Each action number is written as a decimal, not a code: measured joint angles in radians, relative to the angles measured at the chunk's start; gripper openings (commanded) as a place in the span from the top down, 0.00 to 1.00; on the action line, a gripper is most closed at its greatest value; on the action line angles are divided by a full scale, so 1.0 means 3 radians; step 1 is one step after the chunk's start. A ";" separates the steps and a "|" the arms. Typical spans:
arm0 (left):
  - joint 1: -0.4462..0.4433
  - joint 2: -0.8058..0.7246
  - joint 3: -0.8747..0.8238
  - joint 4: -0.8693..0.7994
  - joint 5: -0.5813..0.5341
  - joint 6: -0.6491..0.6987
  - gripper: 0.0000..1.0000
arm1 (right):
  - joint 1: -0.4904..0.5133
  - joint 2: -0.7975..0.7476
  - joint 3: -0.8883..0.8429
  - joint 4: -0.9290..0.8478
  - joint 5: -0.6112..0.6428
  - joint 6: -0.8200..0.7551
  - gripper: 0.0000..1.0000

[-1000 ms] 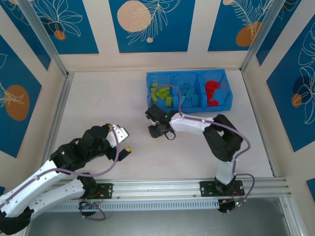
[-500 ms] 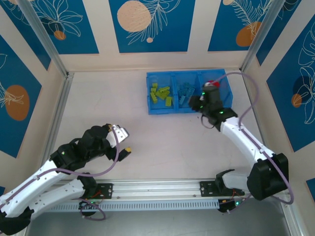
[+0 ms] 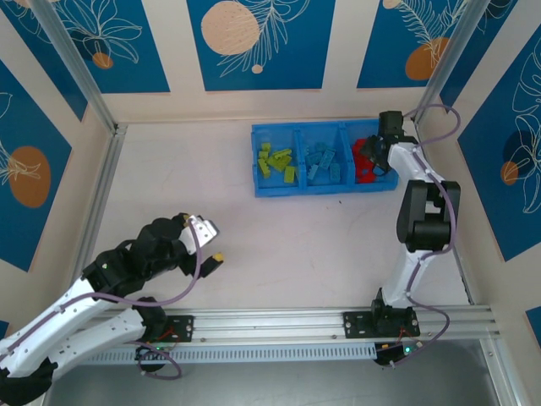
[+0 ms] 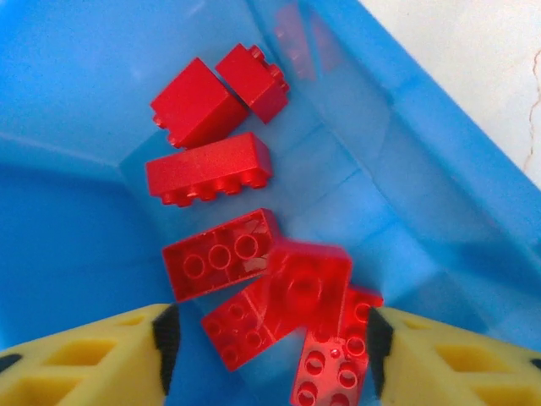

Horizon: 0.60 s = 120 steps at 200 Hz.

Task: Sort the legos into containers by color

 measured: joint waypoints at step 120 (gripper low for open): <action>0.0097 -0.0053 -0.0793 0.1312 -0.1413 -0.0599 0.00 | 0.0980 -0.2893 -0.2859 0.1124 -0.0033 -0.0633 0.02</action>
